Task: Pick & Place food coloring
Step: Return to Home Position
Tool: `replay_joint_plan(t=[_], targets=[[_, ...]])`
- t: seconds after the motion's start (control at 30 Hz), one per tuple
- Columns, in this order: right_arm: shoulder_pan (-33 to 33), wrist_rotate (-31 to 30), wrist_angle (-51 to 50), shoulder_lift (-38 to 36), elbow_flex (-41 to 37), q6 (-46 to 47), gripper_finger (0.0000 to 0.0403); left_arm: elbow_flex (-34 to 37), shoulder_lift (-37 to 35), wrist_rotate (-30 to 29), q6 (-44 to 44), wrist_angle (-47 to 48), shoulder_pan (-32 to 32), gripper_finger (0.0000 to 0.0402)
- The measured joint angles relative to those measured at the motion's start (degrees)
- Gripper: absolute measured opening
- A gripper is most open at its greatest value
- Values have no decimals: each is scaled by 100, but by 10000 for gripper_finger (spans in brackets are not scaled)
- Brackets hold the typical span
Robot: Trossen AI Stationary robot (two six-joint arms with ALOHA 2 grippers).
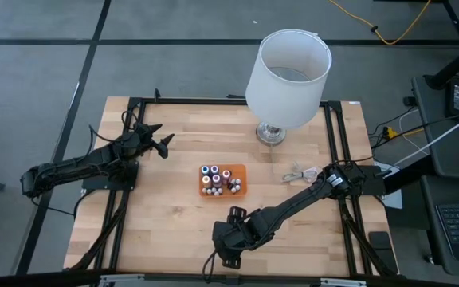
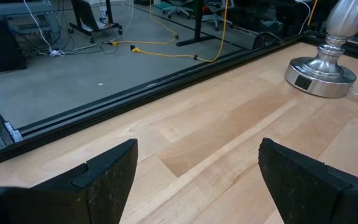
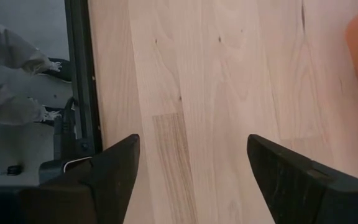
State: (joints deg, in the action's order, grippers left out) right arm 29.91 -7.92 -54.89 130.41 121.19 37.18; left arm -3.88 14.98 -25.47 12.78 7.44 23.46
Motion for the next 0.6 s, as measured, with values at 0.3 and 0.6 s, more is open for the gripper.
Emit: replay_joint_plan(t=[0.3, 0.6], targets=[[0, 0, 2, 0, 0, -2, 297, -1, 0, -22, -1, 2, 4, 322], [0, 0, 1, 0, 0, -5, 297, 0, 0, -29, 0, 1, -15, 322]])
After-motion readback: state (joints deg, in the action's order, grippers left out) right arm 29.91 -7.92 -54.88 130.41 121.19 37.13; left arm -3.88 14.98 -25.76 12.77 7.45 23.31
